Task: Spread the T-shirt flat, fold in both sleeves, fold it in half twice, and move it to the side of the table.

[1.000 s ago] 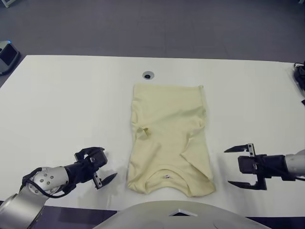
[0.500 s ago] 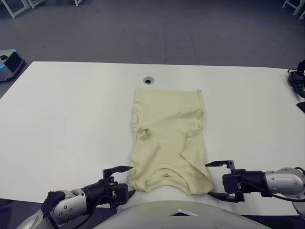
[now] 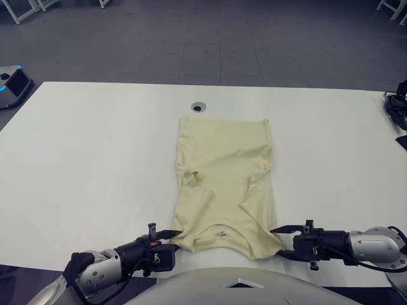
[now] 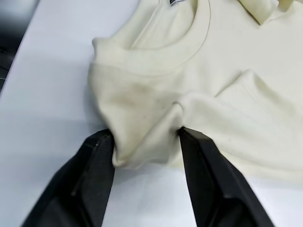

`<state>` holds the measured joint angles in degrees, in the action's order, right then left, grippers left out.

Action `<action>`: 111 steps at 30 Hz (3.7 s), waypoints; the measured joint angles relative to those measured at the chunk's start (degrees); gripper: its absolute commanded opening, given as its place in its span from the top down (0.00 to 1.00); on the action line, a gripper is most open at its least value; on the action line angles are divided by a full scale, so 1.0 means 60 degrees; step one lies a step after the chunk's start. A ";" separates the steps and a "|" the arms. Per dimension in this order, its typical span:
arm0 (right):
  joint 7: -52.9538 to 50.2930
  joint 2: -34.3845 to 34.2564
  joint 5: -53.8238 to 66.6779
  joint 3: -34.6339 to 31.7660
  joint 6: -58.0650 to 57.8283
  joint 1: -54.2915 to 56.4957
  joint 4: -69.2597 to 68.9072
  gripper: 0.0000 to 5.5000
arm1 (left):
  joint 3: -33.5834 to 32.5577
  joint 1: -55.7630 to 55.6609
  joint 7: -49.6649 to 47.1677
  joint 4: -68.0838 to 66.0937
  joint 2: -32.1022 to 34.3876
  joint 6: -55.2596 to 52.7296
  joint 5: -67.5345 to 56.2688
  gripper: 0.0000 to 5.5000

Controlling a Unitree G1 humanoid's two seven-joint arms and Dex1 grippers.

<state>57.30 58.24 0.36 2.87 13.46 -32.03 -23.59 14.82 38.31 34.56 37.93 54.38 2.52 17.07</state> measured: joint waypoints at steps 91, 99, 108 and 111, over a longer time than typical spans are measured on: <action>-0.2449 -0.4847 -0.2659 0.2574 0.0998 1.3411 1.2603 0.27 | -0.0300 -0.9627 0.1008 -0.4826 -0.3752 -0.4552 -0.2840 0.23; -0.2438 -0.4022 -0.3998 0.3453 0.2550 1.3235 1.3084 0.03 | 0.1040 -0.9285 0.1115 -0.4139 -0.3005 -0.4643 -0.1134 0.02; 0.1173 -0.2466 -0.2416 0.3656 0.1905 1.0927 0.7575 0.02 | 0.2310 -1.1621 0.1427 -0.8075 -0.3064 -0.1758 0.0337 0.02; 0.2219 -0.2219 -0.1742 0.3819 0.0565 1.0107 0.5345 0.02 | 0.2971 -1.3226 0.0733 -1.0814 -0.3802 -0.0018 0.1070 0.02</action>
<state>70.61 44.92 -10.09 25.79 16.85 28.61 8.48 32.65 -41.05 38.95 -26.96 31.57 2.41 23.49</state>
